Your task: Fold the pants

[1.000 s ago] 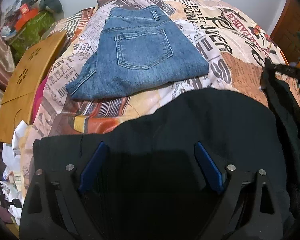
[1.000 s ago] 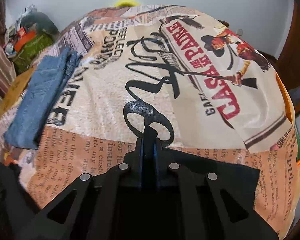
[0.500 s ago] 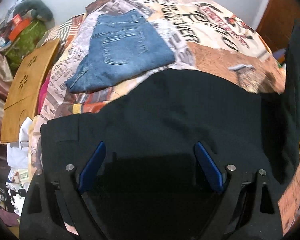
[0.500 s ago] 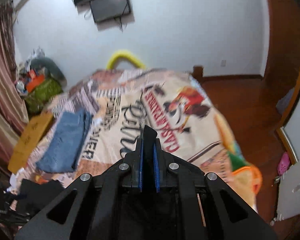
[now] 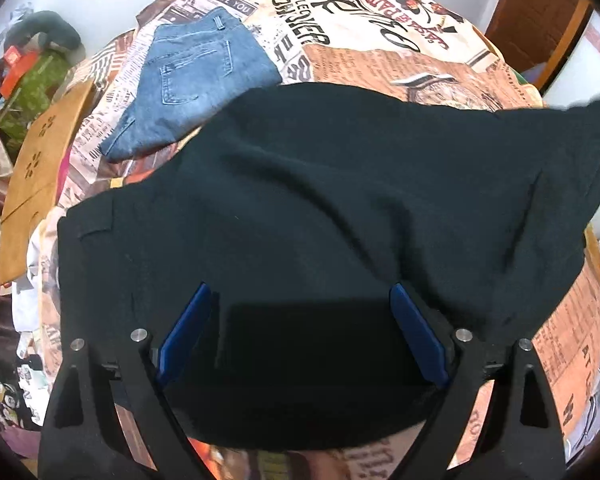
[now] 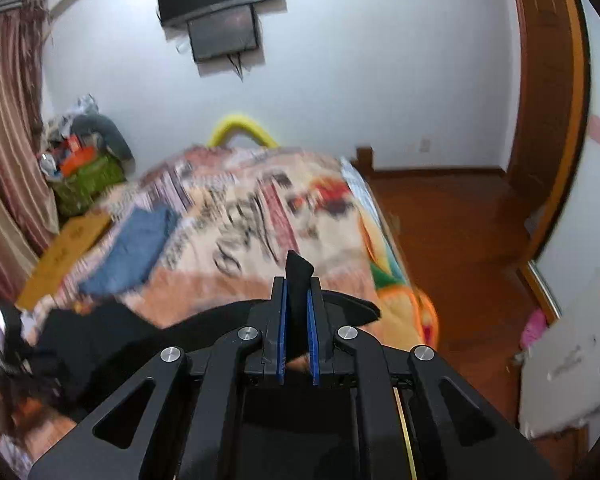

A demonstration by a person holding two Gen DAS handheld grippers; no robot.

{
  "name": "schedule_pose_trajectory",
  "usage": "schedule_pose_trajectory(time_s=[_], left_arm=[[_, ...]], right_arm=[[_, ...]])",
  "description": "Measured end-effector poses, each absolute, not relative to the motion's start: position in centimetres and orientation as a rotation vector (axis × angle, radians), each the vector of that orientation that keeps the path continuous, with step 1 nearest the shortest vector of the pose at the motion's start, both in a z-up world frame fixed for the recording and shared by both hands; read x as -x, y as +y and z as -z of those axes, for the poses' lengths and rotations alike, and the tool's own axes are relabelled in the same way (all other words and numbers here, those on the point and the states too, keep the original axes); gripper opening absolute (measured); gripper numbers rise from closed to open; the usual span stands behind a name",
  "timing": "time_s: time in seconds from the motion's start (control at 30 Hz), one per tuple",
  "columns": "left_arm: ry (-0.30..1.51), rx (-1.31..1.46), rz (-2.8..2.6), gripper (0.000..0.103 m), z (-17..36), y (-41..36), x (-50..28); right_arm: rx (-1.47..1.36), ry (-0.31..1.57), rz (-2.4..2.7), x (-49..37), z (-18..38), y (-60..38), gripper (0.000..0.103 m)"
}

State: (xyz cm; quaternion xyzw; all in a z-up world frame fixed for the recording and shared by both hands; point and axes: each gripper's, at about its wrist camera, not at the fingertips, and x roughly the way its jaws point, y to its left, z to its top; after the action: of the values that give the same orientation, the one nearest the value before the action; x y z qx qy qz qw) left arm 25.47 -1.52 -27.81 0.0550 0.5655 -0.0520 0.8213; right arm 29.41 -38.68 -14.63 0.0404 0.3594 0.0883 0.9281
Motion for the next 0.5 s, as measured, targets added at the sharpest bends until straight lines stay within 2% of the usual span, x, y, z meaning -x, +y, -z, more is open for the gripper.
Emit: schedule_pose_trajectory(time_s=[0.3,0.5], left_arm=[[1.205,-0.019,0.079,0.096,28.2,-1.0,-24.9],[1.196,0.022,0.066,0.098,28.5,-0.8,-24.5]], right_arm=[[-0.182,0.942,-0.103,-25.0,24.6,-42.0,0.008],[-0.253,1.022,-0.089,-22.8,28.4,-42.5,0.009]])
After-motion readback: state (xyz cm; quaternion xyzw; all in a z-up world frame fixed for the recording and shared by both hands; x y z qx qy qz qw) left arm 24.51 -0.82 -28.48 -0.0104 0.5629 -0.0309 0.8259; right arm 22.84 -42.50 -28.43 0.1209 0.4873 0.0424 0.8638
